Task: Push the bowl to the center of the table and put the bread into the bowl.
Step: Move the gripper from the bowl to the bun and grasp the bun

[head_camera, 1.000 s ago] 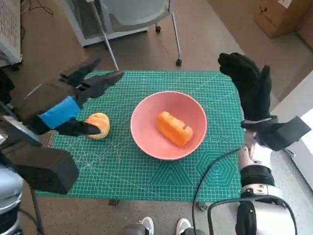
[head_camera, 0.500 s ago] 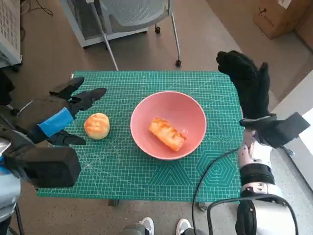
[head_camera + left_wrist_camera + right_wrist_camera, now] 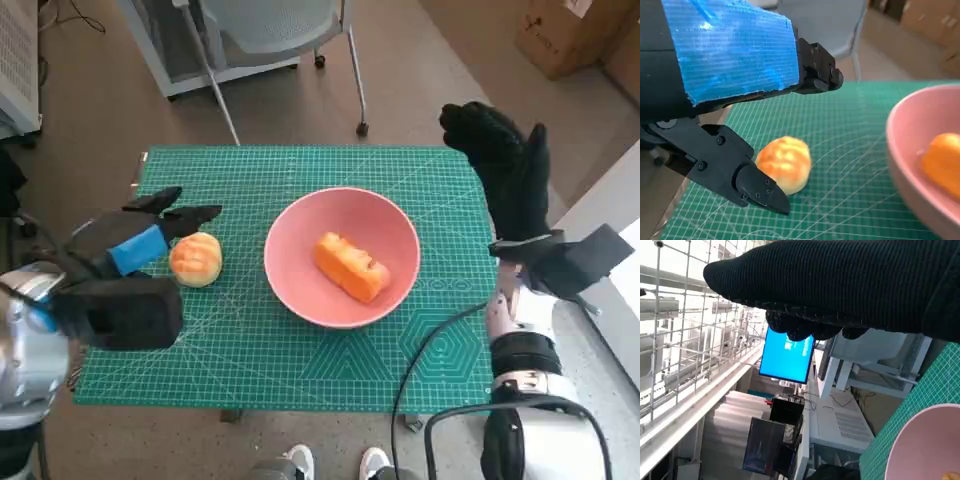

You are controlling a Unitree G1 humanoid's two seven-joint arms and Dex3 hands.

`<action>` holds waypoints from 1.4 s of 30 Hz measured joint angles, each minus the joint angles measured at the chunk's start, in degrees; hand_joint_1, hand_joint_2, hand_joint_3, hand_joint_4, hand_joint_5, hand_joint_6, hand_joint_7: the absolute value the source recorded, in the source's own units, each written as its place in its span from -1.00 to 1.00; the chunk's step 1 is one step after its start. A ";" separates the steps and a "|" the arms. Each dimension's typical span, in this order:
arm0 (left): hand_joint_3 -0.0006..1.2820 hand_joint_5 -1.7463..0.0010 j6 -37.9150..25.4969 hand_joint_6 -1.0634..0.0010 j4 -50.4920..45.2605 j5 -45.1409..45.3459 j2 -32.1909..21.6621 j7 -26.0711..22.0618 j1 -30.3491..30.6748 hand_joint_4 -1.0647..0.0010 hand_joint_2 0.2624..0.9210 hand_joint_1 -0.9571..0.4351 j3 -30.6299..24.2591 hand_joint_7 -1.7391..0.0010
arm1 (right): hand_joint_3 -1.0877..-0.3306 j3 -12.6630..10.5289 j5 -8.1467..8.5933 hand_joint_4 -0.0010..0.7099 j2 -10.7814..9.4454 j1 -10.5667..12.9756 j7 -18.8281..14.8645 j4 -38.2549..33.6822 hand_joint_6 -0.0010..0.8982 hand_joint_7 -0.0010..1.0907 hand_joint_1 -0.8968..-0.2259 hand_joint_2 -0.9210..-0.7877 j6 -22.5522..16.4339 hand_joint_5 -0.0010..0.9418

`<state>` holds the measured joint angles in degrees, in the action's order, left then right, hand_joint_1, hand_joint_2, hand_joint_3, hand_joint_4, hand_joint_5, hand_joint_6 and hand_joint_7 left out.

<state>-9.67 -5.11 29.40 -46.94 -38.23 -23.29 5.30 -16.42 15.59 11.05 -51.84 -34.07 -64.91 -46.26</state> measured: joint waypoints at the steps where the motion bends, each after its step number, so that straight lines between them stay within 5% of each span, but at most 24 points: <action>1: -0.99 1.00 0.02 0.53 0.96 0.15 0.14 0.17 -0.49 0.91 0.34 0.16 0.49 1.00 | 0.01 -0.07 0.00 -0.50 0.05 -0.01 0.00 -0.01 -0.29 -0.99 -0.24 -1.00 -0.01 -1.00; 24: -0.96 1.00 2.80 0.51 28.03 7.42 7.48 8.32 -12.58 0.90 0.50 0.50 12.42 0.99 | 0.11 -1.74 1.79 -0.48 0.49 -0.02 -1.49 0.10 -0.28 -0.99 -0.27 -1.00 -0.38 -0.99; 42: -0.94 0.99 6.70 0.44 44.12 11.35 11.16 14.02 -18.82 0.82 0.60 0.57 19.04 0.99 | 0.03 -0.83 0.80 -0.55 1.72 0.45 -0.95 1.37 -0.33 -1.00 -0.29 -1.00 -1.01 -1.00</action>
<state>-2.97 39.01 40.74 -35.78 -24.21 -42.11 24.35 -17.26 16.39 12.77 -51.38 -35.03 -63.55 -47.27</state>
